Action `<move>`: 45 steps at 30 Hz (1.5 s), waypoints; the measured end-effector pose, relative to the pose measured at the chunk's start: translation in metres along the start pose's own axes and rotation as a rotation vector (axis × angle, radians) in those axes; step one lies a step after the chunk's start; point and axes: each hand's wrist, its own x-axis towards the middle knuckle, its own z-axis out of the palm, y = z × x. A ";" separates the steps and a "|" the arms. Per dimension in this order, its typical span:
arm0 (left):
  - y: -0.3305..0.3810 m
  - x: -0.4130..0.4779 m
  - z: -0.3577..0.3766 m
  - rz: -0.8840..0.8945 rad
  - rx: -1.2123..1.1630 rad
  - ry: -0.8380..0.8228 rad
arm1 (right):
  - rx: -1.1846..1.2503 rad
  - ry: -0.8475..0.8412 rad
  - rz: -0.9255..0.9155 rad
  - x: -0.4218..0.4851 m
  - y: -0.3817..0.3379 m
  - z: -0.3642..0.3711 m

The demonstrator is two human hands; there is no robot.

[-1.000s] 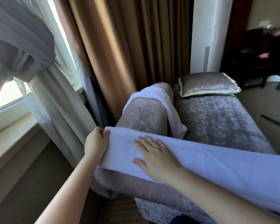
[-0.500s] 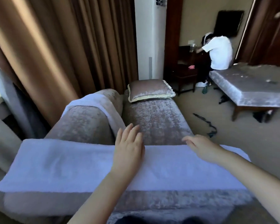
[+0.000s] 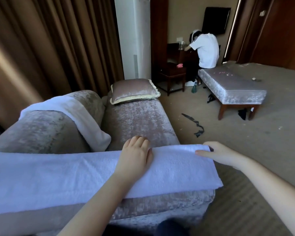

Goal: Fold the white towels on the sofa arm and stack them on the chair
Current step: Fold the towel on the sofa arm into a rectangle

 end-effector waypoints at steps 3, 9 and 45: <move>0.005 -0.001 -0.003 0.010 0.011 0.025 | 0.259 -0.012 0.083 -0.010 0.015 0.002; 0.004 -0.003 0.000 -0.023 0.030 0.023 | 0.419 -0.036 0.192 -0.025 0.020 0.004; -0.063 -0.026 -0.119 -0.889 -0.664 -0.346 | -0.458 0.049 -0.280 -0.041 -0.143 0.111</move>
